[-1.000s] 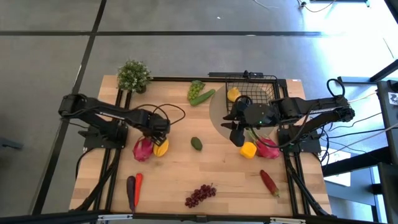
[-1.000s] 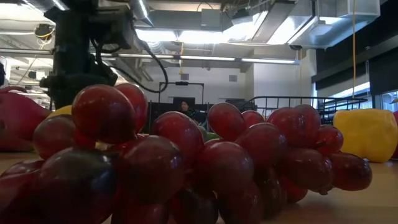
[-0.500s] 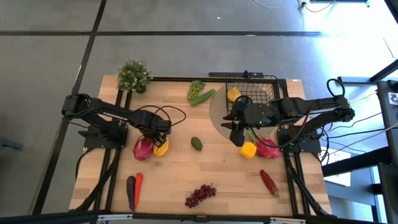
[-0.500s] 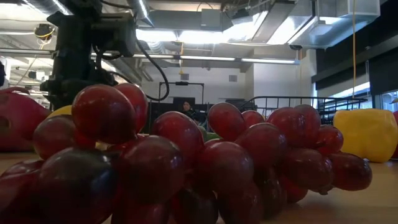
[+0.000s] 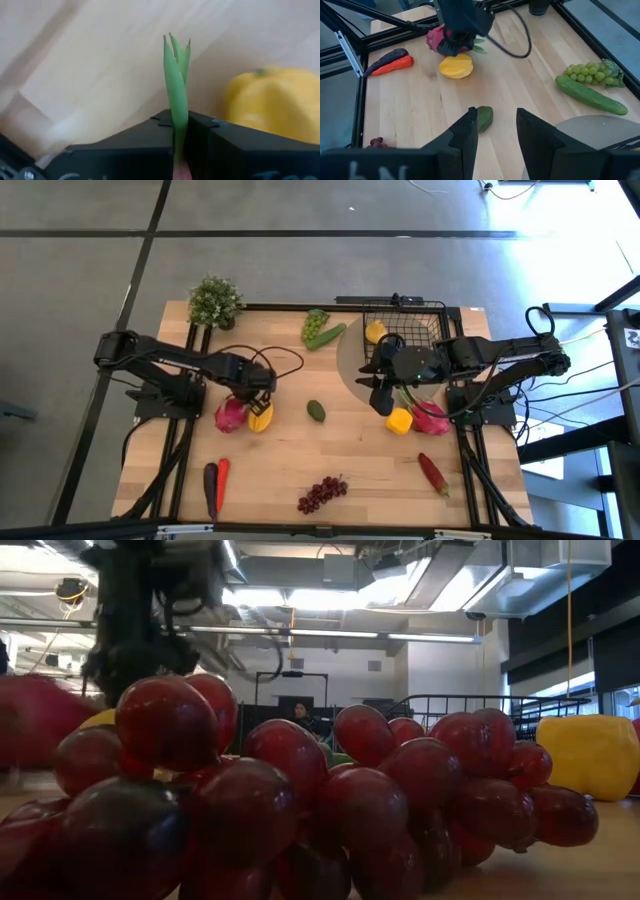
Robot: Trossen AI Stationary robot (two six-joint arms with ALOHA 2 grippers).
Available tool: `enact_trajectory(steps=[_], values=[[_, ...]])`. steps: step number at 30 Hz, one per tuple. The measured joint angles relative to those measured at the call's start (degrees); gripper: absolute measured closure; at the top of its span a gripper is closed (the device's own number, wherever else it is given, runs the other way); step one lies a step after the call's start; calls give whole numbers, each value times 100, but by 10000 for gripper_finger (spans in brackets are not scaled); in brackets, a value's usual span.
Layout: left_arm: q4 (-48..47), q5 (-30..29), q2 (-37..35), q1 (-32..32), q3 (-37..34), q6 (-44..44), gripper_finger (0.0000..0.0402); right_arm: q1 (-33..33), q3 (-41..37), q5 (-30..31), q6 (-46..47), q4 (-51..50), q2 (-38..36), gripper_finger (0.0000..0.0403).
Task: Build produce basket
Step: Put the left dragon fruit into the wire basket
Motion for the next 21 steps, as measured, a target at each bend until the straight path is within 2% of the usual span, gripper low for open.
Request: enact_trajectory(steps=[10, 16, 21], values=[[-1283, -1037, -86, 145, 1787, 1125, 401, 0, 0, 2, -3, -79, -9, 279], [-1114, -1504, -85, 456, 2681, 2194, 401, 0, 0, 2, -1, -87, -11, 279], [-68, -1473, -85, 762, 3053, 3265, 401, 0, -1, 0, -11, -240, -11, 279]])
